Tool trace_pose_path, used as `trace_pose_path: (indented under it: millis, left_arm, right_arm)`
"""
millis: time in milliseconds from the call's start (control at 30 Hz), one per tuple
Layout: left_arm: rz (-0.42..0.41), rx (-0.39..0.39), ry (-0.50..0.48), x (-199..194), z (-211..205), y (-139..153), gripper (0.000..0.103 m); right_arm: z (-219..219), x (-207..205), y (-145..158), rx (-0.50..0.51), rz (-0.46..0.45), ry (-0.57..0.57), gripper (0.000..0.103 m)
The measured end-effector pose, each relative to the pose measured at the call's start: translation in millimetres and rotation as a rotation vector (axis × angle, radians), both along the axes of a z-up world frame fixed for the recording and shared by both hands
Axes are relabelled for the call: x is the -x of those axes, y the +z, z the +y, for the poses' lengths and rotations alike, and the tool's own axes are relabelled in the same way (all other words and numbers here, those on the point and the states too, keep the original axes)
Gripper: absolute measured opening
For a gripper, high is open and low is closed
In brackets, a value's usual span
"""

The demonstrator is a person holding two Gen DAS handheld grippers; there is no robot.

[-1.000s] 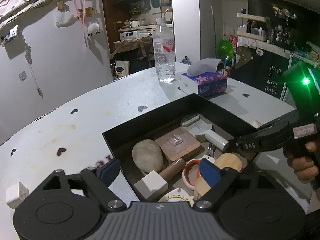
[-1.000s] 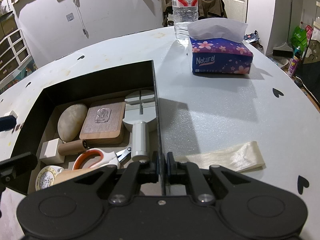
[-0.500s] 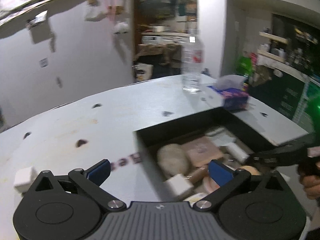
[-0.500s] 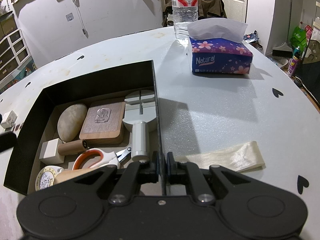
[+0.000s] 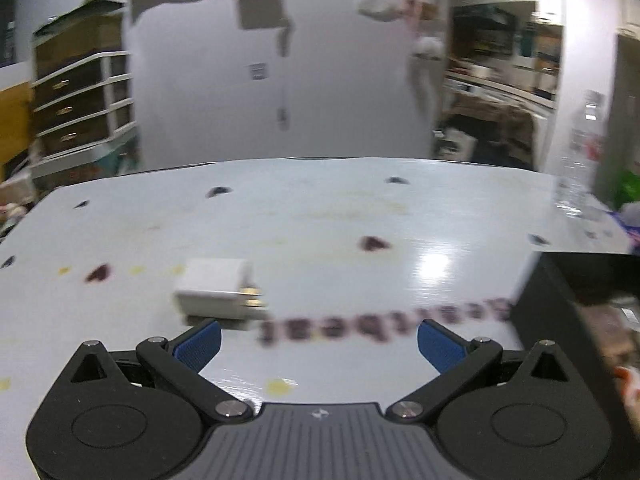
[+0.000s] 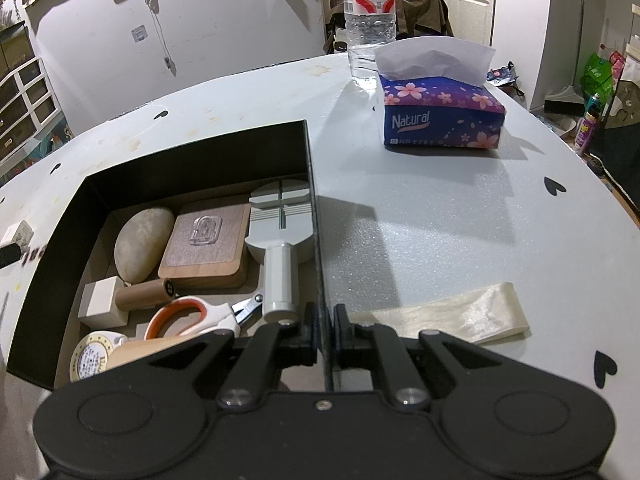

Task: Organize rigid objects
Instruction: 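Move the left gripper to the white charger plug and grasp it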

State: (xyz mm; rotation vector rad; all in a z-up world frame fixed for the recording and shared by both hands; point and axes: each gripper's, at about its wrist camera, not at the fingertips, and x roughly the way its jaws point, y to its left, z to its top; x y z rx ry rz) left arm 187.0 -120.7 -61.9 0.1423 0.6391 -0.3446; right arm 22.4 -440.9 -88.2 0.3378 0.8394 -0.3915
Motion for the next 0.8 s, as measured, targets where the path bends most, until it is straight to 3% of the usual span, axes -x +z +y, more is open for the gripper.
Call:
trace_pose_path:
  millis: [300, 367, 467, 533, 567, 800]
  left_arm:
    - [-0.124, -0.094, 0.093, -37.8, 13.4, -24.1, 0.103]
    - [-0.099, -0.087, 0.084, -46.2, 13.5, -25.6, 0.1]
    - [-0.107, -0.065, 0.088, -52.1, 12.8, -23.5, 0.092]
    - [-0.107, -0.077, 0.116, -57.0, 12.4, -23.6, 0.071]
    - [-0.097, -0.086, 0.137, -59.5, 12.9, -24.4, 0.067]
    - [-0.093, -0.079, 0.13, -54.8, 13.7, -24.7, 0.067]
  right_arm:
    - [-0.2, 0.2, -0.2, 0.001, 0.002, -0.004, 0.01]
    - [-0.1, 0.2, -0.2, 0.001, 0.003, -0.004, 0.01]
    - [0.2, -0.1, -0.4, 0.003, 0.004, -0.006, 0.01]
    - [0.6, 0.2, -0.4, 0.003, 0.004, -0.007, 0.01]
    - [0.7, 0.4, -0.5, 0.003, 0.003, -0.007, 0.01]
    - [0.9, 0.4, -0.5, 0.002, 0.003, -0.007, 0.01]
